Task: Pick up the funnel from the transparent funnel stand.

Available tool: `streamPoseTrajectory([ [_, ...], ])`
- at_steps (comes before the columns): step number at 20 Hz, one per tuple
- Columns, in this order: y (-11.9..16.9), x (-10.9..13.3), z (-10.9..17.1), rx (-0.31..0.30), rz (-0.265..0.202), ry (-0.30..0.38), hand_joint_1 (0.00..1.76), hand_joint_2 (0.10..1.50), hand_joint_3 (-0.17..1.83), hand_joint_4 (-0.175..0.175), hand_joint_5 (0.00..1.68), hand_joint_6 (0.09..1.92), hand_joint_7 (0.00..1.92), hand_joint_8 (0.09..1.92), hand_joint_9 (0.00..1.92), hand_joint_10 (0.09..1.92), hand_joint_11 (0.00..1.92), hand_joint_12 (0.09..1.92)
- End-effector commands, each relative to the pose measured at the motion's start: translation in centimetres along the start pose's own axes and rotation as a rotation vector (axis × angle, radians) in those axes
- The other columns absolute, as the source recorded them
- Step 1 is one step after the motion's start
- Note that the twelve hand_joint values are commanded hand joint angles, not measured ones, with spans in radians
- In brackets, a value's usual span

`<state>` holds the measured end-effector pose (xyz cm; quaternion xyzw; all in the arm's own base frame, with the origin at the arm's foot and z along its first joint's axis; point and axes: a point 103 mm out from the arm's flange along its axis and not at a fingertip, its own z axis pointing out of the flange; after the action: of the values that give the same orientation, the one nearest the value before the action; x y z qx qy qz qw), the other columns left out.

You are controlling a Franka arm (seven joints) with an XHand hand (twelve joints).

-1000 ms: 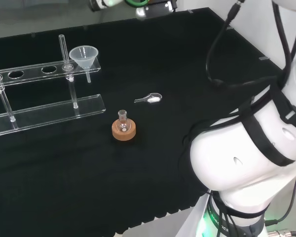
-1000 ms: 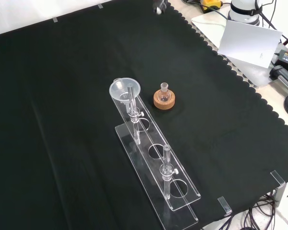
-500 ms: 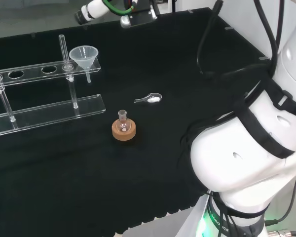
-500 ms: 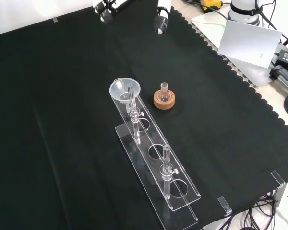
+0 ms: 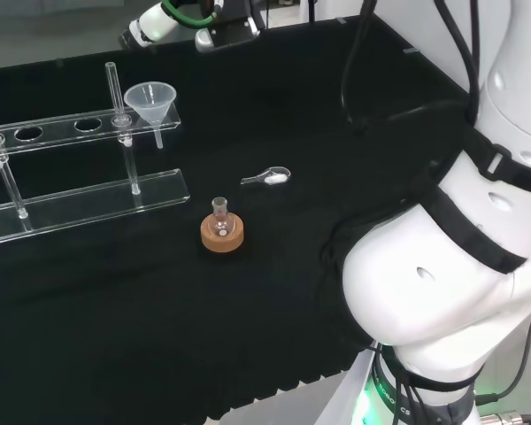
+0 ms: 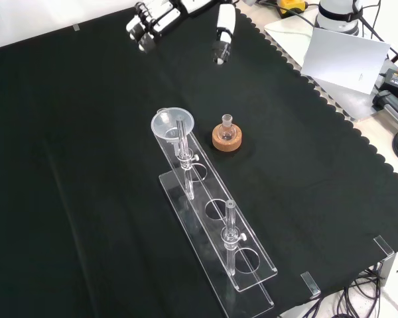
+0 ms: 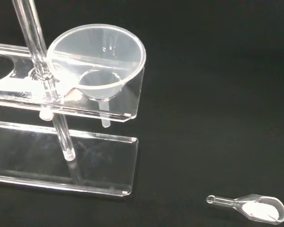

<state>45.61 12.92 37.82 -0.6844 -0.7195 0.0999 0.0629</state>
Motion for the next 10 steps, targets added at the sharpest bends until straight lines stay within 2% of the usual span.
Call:
streamPoseTrajectory([
  [1,2.3,0.6,0.1,0.041,-0.016,-0.014,0.33,0.74,0.01,0.107,0.0,0.09,0.0,0.09,0.0,0.09,0.0,0.83],
  [7,3.6,0.8,0.6,0.081,-0.032,-0.037,0.33,0.74,0.01,0.101,0.0,0.09,0.0,0.09,0.0,0.09,0.0,0.89],
  [10,4.1,0.9,1.1,0.065,-0.036,-0.031,0.33,0.75,0.01,0.093,0.0,0.09,0.0,0.09,0.0,0.09,0.0,0.93],
])
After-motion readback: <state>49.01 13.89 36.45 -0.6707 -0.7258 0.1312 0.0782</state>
